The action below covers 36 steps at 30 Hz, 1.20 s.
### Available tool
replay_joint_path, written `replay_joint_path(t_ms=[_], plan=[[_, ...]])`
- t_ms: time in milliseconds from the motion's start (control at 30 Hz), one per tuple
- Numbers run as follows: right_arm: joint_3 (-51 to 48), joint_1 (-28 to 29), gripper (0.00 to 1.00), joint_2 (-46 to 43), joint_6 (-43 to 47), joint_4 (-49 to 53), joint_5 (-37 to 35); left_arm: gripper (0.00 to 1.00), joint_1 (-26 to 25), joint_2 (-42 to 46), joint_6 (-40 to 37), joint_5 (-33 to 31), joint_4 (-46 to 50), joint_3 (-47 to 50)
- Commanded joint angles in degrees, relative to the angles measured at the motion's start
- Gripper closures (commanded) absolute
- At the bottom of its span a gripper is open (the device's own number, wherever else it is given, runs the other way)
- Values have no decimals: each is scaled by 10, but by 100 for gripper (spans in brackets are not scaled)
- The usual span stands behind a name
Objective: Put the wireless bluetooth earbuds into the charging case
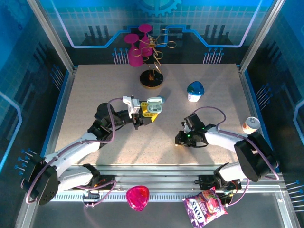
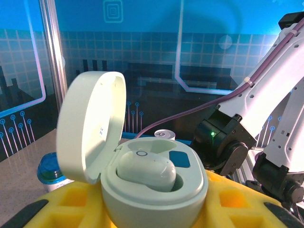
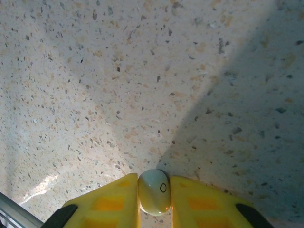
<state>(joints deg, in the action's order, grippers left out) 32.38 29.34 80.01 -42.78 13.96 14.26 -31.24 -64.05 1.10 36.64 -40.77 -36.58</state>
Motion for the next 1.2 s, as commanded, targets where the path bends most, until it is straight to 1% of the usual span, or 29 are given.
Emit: replay_joint_path(t_ms=[0, 167, 267, 467, 633, 767, 900, 1167], plan=[[13, 11, 81, -26, 11, 38, -14, 68, 2, 13, -13, -6, -4, -1], [32, 11, 81, -81, 24, 92, -44, 68, 2, 6, -14, -11, -5, -1], [62, 13, 81, -113, 39, 144, -70, 68, 2, -2, -15, -17, -5, -2], [166, 31, 81, -165, 78, 255, -135, 68, 3, -30, -17, -24, -5, -5], [278, 62, 79, -179, 110, 321, -173, 68, 7, -59, -3, -23, -7, -13], [349, 92, 79, -174, 122, 340, -186, 68, 10, -75, 10, -16, -1, -19], [411, 130, 79, -161, 135, 333, -198, 68, 11, -87, 13, -12, 3, -20], [471, 158, 79, -130, 155, 286, -196, 68, 13, -103, 28, 6, -15, -21]])
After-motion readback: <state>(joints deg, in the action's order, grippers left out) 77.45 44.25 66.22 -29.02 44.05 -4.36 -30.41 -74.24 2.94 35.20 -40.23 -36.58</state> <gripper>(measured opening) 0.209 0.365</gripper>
